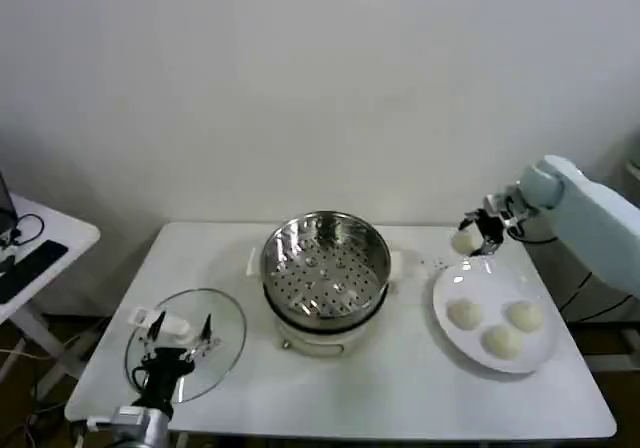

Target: Take steamed baozi put them in steamer then cover it.

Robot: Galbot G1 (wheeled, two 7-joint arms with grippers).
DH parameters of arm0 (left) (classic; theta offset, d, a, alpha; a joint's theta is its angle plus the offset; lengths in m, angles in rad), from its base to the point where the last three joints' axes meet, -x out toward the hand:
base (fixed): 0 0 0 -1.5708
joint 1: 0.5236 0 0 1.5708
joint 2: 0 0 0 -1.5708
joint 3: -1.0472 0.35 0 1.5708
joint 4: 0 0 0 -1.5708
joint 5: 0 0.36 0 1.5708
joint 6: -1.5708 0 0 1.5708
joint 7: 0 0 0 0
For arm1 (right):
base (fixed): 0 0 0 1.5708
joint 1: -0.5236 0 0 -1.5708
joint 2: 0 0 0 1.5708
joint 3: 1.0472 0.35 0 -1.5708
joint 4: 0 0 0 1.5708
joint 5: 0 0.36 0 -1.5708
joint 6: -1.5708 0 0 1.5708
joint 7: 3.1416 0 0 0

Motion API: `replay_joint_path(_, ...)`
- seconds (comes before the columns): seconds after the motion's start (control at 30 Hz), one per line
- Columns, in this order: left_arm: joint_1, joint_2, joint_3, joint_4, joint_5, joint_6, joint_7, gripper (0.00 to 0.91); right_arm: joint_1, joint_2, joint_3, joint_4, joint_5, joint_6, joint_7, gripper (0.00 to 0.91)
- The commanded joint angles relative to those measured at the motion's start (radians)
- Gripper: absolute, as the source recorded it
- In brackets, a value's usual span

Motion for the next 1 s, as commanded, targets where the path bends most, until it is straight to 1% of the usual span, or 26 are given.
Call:
replay_joint_path(0.03, 0.003, -0.001, -0.001, -0.011, 0.005, -0.007, 0.019, 0.907, 0.245, 0.079, -0.187, 0.147, 0.045, 0.048, -0.009, 0.746)
replay_joint_path(0.13, 0.005, 0.0, -0.003, -0.014, 0.004, -0.007, 0.018, 0.907, 0.254, 0.124, -0.196, 0.18, 0.006, 0.08, -0.01, 0.746)
replay_joint_path(0.17, 0.005, 0.001, -0.004, -0.014, 0.005, -0.007, 0.018, 0.907, 0.254, 0.144, -0.197, 0.196, -0.017, 0.087, -0.01, 0.746)
replay_joint_path(0.23, 0.003, 0.002, -0.007, -0.013, 0.005, -0.005, 0.017, 0.907, 0.248, 0.194, -0.194, 0.218, -0.084, 0.129, -0.01, 0.746)
replay_joint_path(0.3, 0.001, 0.003, -0.008, -0.012, 0.006, -0.004, 0.016, 0.907, 0.24, 0.228, -0.193, 0.234, -0.123, 0.151, -0.01, 0.746)
replay_joint_path(0.4, 0.0, 0.003, -0.007, -0.013, 0.009, -0.003, 0.015, 0.907, 0.221, 0.292, -0.189, 0.243, -0.175, 0.185, -0.01, 0.746)
replay_joint_path(0.53, 0.0, 0.0, -0.006, -0.016, 0.015, 0.001, 0.013, 0.907, 0.186, 0.362, -0.183, 0.231, -0.229, 0.21, -0.005, 0.756)
replay_joint_path(0.57, 0.0, 0.0, -0.005, -0.018, 0.021, 0.003, 0.011, 0.907, 0.168, 0.382, -0.173, 0.22, -0.256, 0.233, -0.002, 0.756)
replay_joint_path(0.63, -0.001, 0.0, -0.006, -0.02, 0.024, 0.005, 0.011, 0.907, 0.142, 0.417, -0.166, 0.206, -0.291, 0.238, 0.0, 0.746)
replay_joint_path(0.7, 0.001, 0.0, -0.007, -0.021, 0.032, 0.005, 0.011, 0.907, 0.119, 0.439, -0.164, 0.195, -0.312, 0.244, 0.002, 0.756)
replay_joint_path(0.83, 0.005, -0.003, -0.01, -0.022, 0.034, 0.003, 0.01, 0.907, 0.077, 0.475, -0.157, 0.187, -0.39, 0.27, 0.004, 0.746)
replay_joint_path(0.87, 0.005, -0.003, -0.01, -0.022, 0.034, 0.003, 0.01, 0.907, 0.075, 0.478, -0.157, 0.185, -0.396, 0.27, 0.004, 0.746)
replay_joint_path(0.9, 0.007, -0.004, -0.01, -0.022, 0.033, 0.002, 0.009, 0.907, 0.058, 0.49, -0.153, 0.177, -0.425, 0.284, 0.009, 0.756)
replay_joint_path(1.0, 0.011, -0.004, -0.01, -0.024, 0.031, 0.001, 0.01, 0.907, 0.032, 0.501, -0.147, 0.169, -0.475, 0.301, 0.014, 0.746)
